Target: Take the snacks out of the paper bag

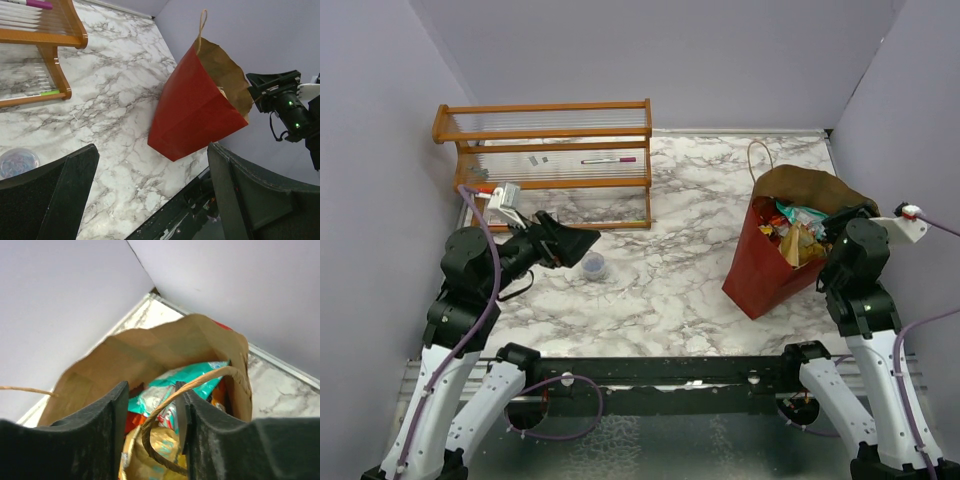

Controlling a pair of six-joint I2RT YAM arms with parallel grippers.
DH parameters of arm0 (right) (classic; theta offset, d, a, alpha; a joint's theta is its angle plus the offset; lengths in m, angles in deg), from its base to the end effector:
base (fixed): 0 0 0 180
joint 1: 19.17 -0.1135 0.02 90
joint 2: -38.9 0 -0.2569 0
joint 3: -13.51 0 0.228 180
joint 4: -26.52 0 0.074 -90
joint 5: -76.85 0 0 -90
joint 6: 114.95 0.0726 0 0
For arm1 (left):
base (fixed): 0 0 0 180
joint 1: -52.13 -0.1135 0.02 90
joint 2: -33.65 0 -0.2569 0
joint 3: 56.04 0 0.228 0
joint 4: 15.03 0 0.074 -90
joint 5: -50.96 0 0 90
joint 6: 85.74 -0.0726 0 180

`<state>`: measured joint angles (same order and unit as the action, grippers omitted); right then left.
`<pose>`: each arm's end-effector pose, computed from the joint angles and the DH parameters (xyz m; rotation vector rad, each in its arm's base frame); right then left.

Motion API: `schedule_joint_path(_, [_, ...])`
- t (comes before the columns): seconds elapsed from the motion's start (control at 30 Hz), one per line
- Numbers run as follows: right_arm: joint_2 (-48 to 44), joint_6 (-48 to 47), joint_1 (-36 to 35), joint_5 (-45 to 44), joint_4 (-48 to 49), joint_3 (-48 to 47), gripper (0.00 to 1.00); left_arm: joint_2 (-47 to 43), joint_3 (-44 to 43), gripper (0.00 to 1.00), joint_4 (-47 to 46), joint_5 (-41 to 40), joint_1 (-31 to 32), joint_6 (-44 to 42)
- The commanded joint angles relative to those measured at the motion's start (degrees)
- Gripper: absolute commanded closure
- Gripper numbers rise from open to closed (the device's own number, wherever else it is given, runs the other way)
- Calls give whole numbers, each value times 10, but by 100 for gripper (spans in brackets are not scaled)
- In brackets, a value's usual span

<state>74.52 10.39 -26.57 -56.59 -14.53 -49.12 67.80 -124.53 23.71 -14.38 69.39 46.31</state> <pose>0.1425 -0.0318 0.3359 0.9078 1.4962 -0.1445 0.1201 -0.0690 0.3756 -0.0294 1.7690 -1.1239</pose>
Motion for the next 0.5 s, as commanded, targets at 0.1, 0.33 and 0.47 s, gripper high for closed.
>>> schedule_joint_path(0.1, [-1, -118, -1, 30, 153, -6, 88, -26, -13, 7, 36, 10, 0, 25])
schedule_joint_path(0.33, [-11, -209, -1, 275, 214, -19, 98, -39, -4, 7, 31, 5, 0, 49])
schedule_joint_path(0.47, [12, -216, -1, 411, 203, -45, 98, -40, -6, 8, 31, 1, 0, 53])
